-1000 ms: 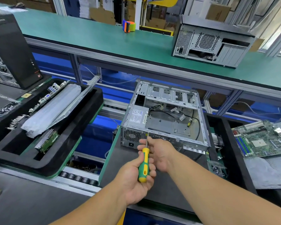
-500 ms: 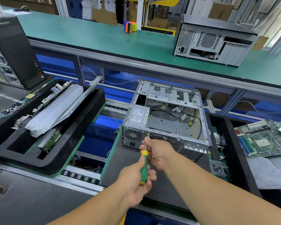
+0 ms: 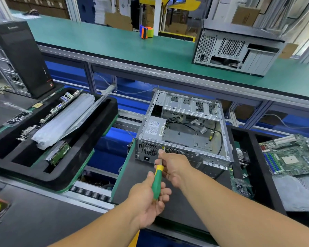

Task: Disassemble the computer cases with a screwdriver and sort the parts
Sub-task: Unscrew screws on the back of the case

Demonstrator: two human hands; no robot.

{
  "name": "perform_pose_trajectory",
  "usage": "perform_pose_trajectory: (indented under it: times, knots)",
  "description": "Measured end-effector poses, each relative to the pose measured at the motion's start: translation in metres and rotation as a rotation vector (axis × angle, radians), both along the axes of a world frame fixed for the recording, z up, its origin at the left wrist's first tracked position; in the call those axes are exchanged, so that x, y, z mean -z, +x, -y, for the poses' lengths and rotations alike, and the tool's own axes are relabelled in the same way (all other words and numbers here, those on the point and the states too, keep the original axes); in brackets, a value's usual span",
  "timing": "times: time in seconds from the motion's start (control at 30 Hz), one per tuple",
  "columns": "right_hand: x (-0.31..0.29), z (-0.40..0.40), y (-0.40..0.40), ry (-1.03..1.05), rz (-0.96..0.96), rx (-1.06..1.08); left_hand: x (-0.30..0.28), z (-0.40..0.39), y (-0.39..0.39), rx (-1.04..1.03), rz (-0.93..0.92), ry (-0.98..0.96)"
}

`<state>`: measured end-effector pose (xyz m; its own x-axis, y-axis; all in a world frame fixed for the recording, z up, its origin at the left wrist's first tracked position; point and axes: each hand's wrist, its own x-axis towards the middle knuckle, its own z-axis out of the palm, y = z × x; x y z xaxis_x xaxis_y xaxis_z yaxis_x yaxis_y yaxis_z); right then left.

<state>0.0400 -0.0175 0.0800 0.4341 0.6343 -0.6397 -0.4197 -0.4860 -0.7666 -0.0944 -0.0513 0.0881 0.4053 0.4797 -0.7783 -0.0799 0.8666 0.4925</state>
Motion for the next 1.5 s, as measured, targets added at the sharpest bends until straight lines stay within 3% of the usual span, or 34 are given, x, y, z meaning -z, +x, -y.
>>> perform_pose_trajectory:
  times: [0.13,0.43,0.63,0.9,1.2,1.5]
  knots:
    - [-0.007,0.005,0.002,-0.016,-0.137,-0.085,0.001,-0.002,-0.002,0.023,0.032,-0.068]
    - [-0.001,-0.004,-0.001,-0.054,-0.045,-0.009,0.006,0.002,-0.002,0.063,0.022,0.114]
    - [-0.007,0.002,0.007,-0.014,-0.144,-0.051,0.004,-0.002,-0.006,-0.012,0.010,0.066]
    - [-0.006,-0.007,0.003,-0.027,-0.094,0.000,0.010,-0.003,-0.006,0.041,0.022,0.127]
    - [-0.007,-0.018,0.006,0.044,-0.306,0.162,0.012,-0.001,-0.003,0.064,-0.017,0.202]
    - [0.000,-0.009,0.001,0.082,-0.230,0.173,0.012,0.006,-0.007,0.187,-0.104,0.256]
